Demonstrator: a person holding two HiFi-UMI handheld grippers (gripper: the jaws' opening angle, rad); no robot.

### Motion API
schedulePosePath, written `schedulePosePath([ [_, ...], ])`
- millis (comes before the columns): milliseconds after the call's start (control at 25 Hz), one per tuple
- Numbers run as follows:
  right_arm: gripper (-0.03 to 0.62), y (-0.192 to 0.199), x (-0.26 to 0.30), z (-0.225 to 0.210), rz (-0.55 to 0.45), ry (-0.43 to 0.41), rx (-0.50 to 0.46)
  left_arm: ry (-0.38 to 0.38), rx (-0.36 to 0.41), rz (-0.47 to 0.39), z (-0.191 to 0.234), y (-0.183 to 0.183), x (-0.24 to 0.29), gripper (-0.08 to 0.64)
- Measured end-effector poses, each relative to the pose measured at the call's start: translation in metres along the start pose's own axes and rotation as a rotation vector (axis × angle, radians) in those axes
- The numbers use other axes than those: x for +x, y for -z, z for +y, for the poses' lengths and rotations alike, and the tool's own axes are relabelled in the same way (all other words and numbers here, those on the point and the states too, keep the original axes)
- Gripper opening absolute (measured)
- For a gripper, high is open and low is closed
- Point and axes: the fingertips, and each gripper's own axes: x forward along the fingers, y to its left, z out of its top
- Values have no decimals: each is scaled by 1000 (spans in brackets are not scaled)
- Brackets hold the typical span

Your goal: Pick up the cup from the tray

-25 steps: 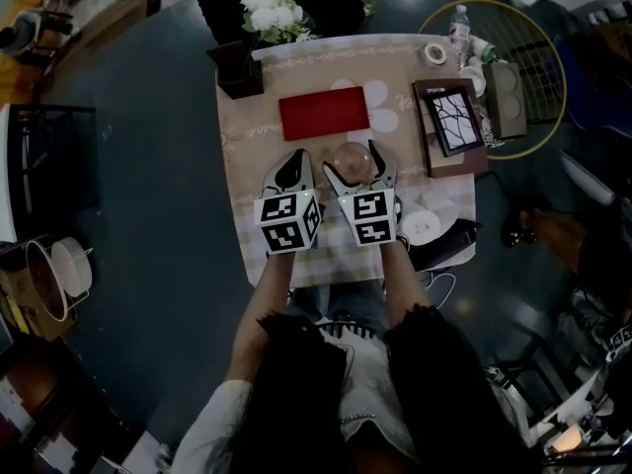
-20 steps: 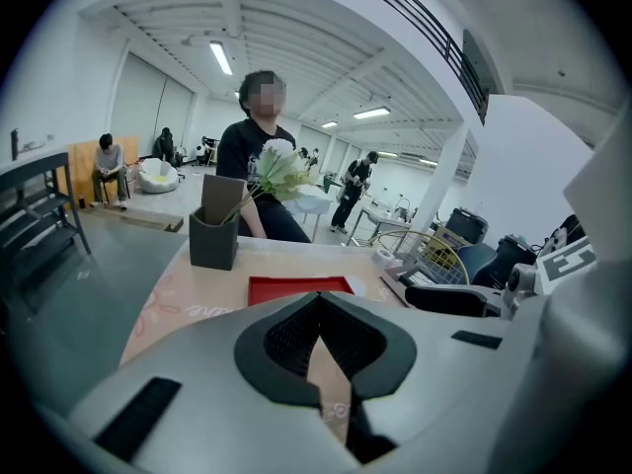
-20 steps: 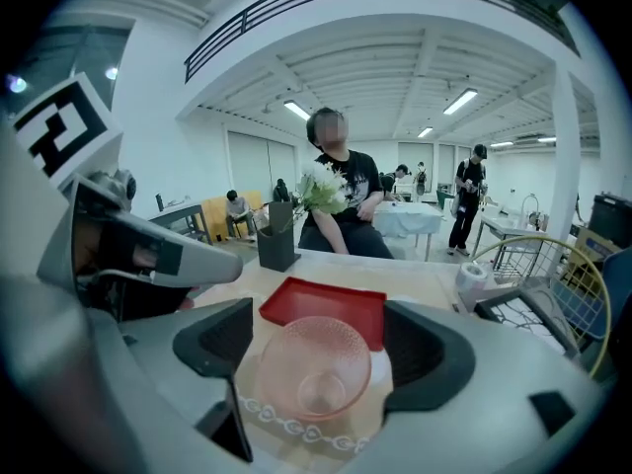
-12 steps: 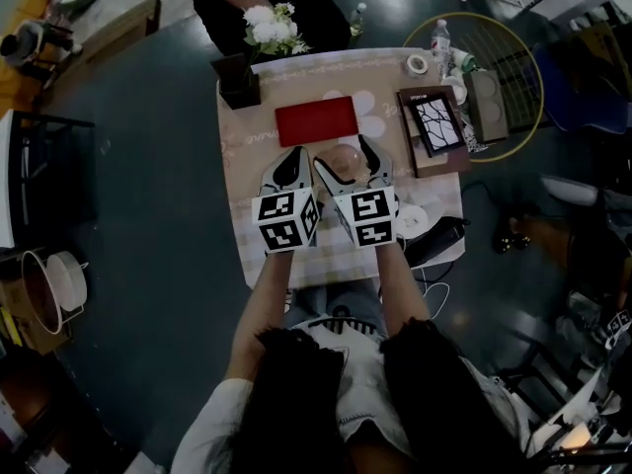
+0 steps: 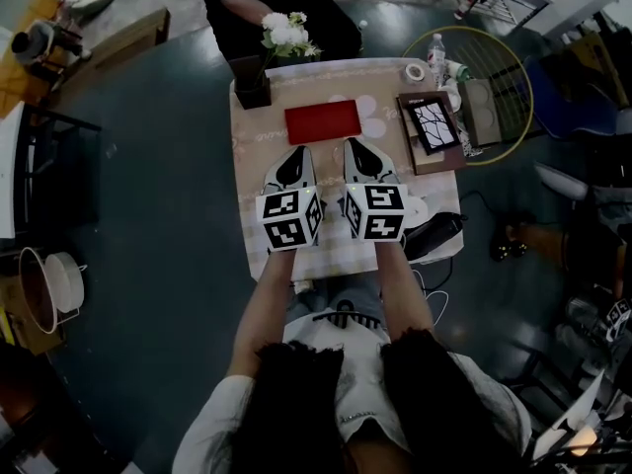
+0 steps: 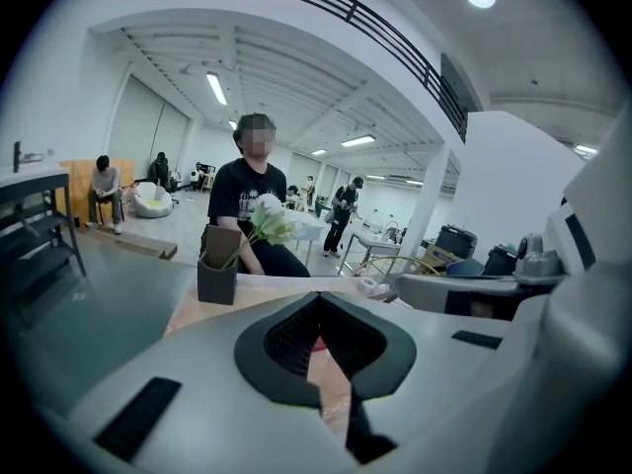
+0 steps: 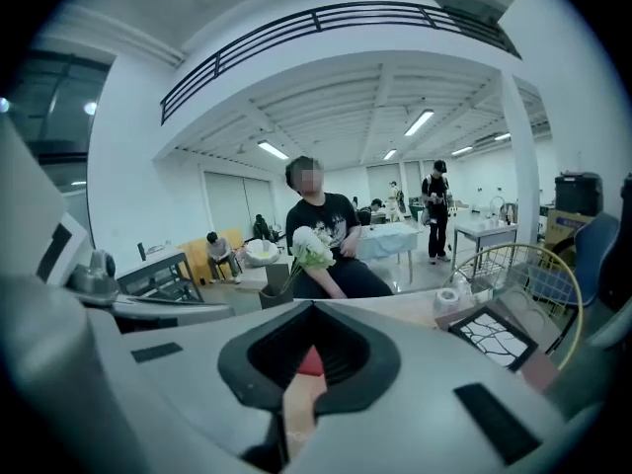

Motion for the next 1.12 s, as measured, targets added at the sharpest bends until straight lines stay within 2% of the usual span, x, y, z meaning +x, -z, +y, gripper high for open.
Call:
schedulePosePath([
  [240, 8, 4, -25, 10, 18, 46, -44, 8, 7, -12, -5, 5, -27, 6],
  [400, 6, 9, -43, 19, 21, 50, -41, 25, -7, -27, -13, 9, -44, 6],
  [1120, 6, 13, -85, 38, 4, 66, -79, 86, 38, -40, -43, 17, -81, 6],
])
